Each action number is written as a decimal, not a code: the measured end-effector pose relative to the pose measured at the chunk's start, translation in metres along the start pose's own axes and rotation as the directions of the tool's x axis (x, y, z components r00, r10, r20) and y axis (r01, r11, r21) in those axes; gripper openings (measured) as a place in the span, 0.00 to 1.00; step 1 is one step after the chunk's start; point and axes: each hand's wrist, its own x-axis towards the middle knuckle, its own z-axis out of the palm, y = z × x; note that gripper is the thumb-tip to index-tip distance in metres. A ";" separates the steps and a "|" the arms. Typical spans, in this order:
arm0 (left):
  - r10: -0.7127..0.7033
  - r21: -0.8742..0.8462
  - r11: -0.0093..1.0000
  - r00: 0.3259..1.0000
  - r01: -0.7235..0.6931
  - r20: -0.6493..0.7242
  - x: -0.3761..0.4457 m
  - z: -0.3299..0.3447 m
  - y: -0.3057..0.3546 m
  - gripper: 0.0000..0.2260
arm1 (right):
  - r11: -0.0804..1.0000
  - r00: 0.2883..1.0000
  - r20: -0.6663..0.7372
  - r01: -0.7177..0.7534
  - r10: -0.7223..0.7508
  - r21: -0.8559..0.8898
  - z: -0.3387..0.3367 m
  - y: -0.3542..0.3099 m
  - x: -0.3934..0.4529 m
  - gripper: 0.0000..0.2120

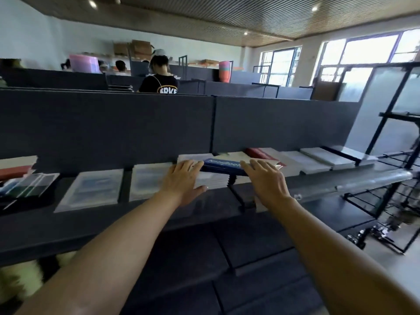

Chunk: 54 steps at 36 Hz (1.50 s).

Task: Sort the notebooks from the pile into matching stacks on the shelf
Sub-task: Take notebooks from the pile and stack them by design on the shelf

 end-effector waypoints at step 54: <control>0.122 -0.800 -0.343 0.868 0.492 0.482 0.347 0.124 0.488 0.27 | 0.993 0.986 -0.144 -0.092 0.080 -0.078 0.145 0.491 -0.001 0.30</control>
